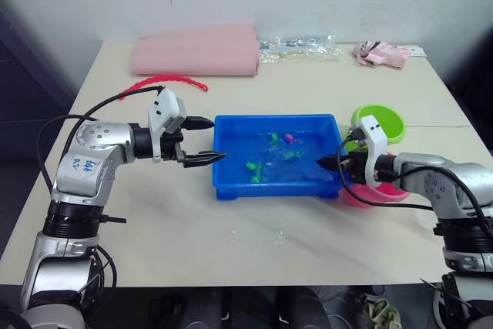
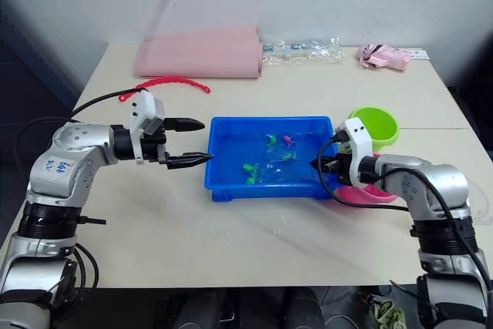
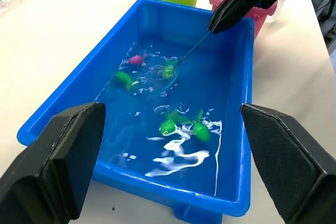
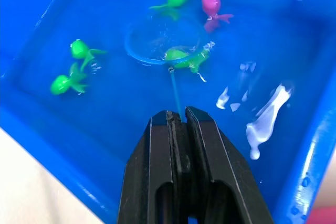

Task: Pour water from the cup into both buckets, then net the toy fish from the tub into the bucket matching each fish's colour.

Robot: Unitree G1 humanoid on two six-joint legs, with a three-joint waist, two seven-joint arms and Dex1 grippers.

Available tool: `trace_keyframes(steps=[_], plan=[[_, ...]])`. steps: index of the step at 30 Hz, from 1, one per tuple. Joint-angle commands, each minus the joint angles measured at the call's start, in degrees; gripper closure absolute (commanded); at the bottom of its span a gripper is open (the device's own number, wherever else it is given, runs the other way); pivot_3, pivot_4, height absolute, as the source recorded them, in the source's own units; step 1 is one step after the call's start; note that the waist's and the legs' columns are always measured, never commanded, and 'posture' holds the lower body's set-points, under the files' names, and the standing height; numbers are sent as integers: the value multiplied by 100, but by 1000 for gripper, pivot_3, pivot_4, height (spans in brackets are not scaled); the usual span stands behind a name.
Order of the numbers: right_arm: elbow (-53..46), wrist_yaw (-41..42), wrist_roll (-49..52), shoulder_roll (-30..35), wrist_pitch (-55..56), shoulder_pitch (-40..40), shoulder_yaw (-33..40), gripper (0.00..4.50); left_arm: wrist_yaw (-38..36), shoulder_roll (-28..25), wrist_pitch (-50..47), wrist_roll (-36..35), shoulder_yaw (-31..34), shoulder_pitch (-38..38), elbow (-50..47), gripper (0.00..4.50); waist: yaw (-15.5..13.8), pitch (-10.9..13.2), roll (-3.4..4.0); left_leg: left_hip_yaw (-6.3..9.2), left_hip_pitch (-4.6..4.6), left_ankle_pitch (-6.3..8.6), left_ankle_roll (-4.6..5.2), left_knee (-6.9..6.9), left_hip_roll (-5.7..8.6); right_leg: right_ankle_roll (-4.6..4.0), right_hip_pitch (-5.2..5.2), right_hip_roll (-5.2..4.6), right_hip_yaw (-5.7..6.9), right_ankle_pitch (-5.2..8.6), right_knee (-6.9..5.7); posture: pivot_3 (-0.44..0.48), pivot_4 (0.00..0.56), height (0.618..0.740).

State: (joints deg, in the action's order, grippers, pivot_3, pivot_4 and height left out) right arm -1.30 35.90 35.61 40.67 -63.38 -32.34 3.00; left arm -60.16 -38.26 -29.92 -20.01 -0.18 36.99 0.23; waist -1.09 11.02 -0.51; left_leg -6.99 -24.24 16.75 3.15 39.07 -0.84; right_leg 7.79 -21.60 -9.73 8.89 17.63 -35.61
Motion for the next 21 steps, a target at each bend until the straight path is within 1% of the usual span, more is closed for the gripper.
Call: trace_keyframes(steps=[1,9,13,17,21], plan=[[102,-40,-137,2,212,-103,229,4500,-18,-43,89,-84,74,44,-128,26,-3,0,0,0,0,0,0,0,0,0,0,0,0,0,0,0,150,738],[39,-99,-294,62,516,-219,369,4500,-20,6,170,-64,45,56,-56,26,7,0,0,0,0,0,0,0,0,0,0,0,0,0,0,0,150,738],[-54,-128,-223,30,356,-245,483,4500,-12,93,236,-57,-14,93,2,26,3,0,0,0,0,0,0,0,0,0,0,0,-1,0,0,0,150,738],[-126,-106,-189,5,191,-160,404,4500,-27,158,297,-27,-54,216,121,26,6,0,0,0,0,0,0,0,0,0,0,0,-1,0,0,0,150,738],[-375,-102,-44,24,-230,-17,423,4500,-69,137,375,-11,-58,283,244,26,10,0,0,0,0,0,0,-1,-1,0,0,0,0,0,0,0,150,738]])
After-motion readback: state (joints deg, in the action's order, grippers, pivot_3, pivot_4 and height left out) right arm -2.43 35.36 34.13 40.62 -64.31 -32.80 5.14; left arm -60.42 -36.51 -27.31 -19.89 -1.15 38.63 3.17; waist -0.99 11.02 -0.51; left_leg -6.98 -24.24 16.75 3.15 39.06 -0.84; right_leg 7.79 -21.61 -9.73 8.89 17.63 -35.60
